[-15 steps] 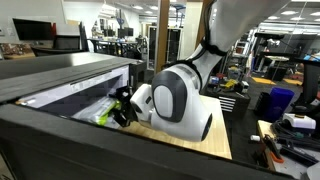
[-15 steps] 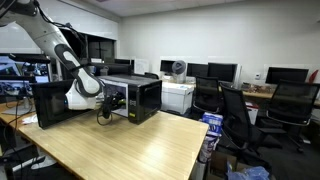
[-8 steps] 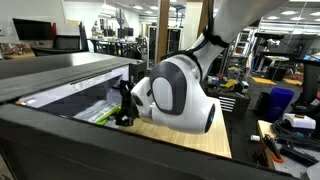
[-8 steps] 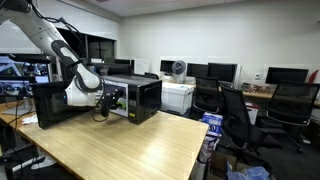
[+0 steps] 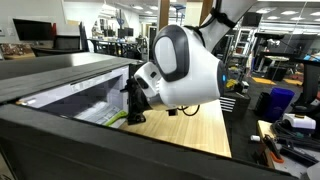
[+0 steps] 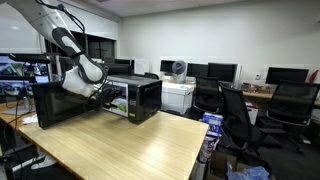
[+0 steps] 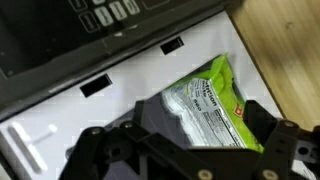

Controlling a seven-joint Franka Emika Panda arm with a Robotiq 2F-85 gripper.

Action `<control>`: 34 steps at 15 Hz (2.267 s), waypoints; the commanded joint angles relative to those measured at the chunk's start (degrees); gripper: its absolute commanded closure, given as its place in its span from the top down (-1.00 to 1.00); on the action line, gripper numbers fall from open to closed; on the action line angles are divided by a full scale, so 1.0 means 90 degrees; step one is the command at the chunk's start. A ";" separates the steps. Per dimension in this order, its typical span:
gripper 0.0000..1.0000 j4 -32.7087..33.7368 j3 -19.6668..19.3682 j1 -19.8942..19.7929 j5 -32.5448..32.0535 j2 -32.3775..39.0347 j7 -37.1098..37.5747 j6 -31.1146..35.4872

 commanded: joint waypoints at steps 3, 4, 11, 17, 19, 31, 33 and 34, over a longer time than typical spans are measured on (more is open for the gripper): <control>1.00 -0.0364 0.0818 -0.1751 0.0399 -0.1190 -0.1758 0.1256; 1.00 -0.0273 0.0019 -0.1080 0.0004 -0.1052 -0.1222 0.1646; 1.00 -0.0089 -0.1174 -0.0943 0.0816 -0.0923 -0.2816 0.3578; 1.00 0.0516 -0.4076 0.1157 0.0438 0.0835 -0.1817 0.5671; 1.00 -0.0186 -0.3725 0.1048 0.0001 0.0750 -0.1332 0.5032; 1.00 -0.1004 -0.3054 -0.0696 0.0051 0.0801 0.0856 0.4829; 1.00 -0.0939 -0.3003 -0.0929 0.0033 0.0803 0.1304 0.4829; 1.00 -0.0911 -0.2970 -0.1045 0.0031 0.0830 0.1564 0.4828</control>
